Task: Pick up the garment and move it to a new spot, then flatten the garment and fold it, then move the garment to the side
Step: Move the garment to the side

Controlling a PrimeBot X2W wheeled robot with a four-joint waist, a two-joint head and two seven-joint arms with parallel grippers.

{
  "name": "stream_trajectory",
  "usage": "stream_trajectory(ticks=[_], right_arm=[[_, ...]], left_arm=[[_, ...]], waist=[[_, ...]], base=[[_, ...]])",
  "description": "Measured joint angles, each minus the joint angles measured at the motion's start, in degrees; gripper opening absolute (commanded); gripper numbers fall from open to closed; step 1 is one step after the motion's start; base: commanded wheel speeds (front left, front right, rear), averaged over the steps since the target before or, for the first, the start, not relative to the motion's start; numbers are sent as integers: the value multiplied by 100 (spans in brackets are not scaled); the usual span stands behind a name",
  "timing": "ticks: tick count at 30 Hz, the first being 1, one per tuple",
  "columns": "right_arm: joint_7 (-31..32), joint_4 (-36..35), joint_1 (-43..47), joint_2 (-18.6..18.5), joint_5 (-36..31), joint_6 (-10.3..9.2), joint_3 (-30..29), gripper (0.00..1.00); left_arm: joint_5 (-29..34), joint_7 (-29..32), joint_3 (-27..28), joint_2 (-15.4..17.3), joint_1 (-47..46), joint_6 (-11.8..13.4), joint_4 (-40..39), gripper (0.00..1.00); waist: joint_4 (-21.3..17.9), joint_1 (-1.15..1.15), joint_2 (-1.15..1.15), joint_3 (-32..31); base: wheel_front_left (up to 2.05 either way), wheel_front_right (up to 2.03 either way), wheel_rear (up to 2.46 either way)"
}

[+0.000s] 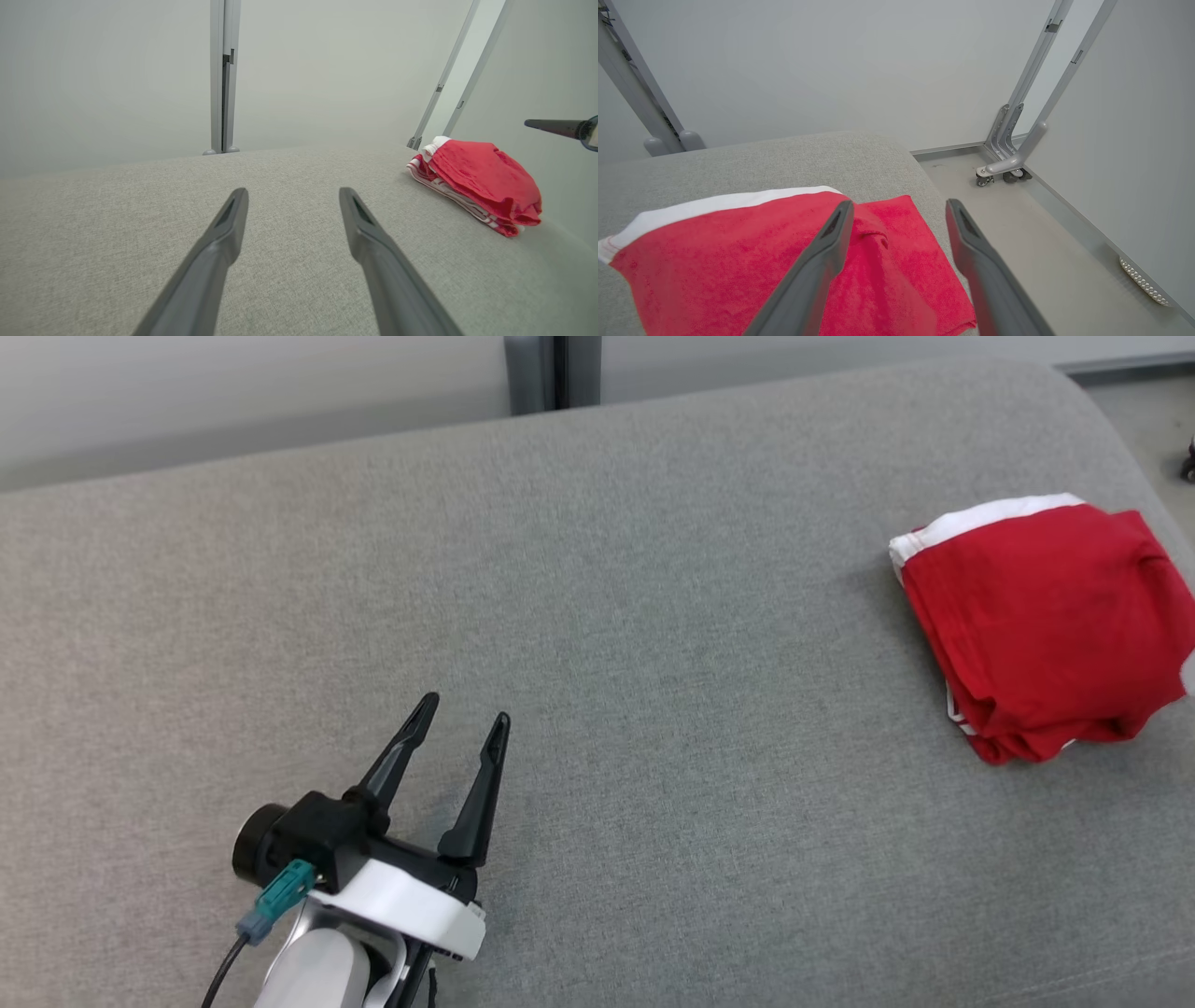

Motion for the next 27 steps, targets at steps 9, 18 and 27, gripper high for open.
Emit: stream_trajectory(ticks=[9, 18, 27], right_arm=[[-121, -1206, 534, 394, 11, 0, -364, 100], [-122, -3746, 2482, 621, 42, -1, -1024, 100], [-123, -5298, 4221, 1178, -472, -1, -1938, 100]], left_arm=[[-90, 0, 500, -15, 429, 69, -168, 100], [-127, -1, 1048, 15, 860, 121, -445, 100], [-120, -1, 1294, -56, 1102, 142, -427, 100]], waist=[[58, 0, 0, -668], [387, 0, 0, -1234], [762, 0, 0, -1445]], base=[[0, 0, 0], [0, 0, 0], [0, 0, 0]])
